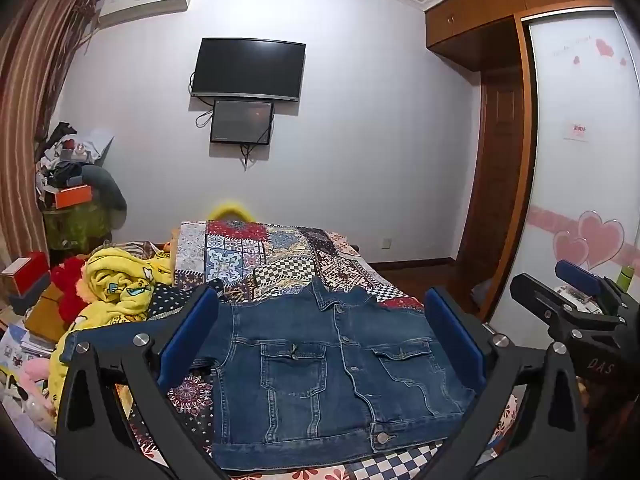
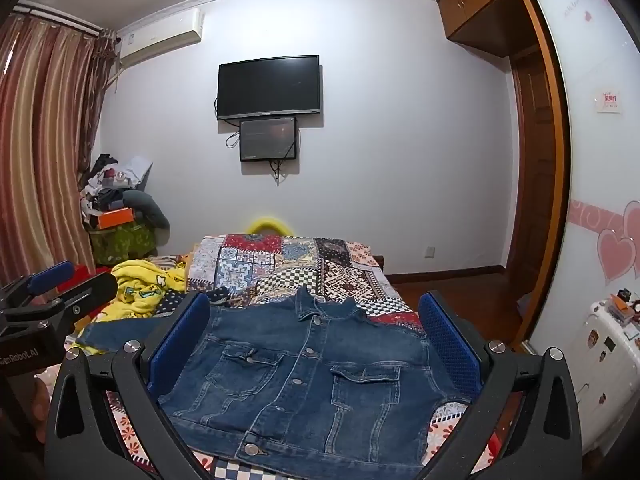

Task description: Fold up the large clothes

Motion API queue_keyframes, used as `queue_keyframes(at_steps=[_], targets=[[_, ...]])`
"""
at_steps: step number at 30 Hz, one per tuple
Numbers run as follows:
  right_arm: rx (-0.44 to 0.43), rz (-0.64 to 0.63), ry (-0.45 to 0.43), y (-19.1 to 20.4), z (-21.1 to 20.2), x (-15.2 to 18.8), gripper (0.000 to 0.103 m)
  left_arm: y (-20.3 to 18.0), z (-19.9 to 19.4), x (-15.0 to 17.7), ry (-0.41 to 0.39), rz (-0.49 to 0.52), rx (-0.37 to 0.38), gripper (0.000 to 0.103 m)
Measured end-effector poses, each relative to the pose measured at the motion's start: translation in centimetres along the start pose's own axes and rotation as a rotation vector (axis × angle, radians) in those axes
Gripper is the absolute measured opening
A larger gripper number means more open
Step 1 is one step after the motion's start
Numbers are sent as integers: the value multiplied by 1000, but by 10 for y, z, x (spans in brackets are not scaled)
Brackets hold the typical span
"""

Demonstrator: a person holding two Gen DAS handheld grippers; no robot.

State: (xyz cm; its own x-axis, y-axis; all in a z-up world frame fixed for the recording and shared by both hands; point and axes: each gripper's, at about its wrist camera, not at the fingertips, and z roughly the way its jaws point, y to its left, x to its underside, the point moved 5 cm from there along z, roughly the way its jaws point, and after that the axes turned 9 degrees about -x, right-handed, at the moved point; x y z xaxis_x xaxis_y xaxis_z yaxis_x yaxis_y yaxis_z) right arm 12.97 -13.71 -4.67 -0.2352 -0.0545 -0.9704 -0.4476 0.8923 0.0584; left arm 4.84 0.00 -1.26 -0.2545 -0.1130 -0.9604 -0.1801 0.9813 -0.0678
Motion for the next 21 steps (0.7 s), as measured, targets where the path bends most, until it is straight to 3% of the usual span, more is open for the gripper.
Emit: queue_keyframes(at_steps=[21], targets=[[3,2,1,-2,-1,-3,103,1,-2,3,-5,16,-7,103]])
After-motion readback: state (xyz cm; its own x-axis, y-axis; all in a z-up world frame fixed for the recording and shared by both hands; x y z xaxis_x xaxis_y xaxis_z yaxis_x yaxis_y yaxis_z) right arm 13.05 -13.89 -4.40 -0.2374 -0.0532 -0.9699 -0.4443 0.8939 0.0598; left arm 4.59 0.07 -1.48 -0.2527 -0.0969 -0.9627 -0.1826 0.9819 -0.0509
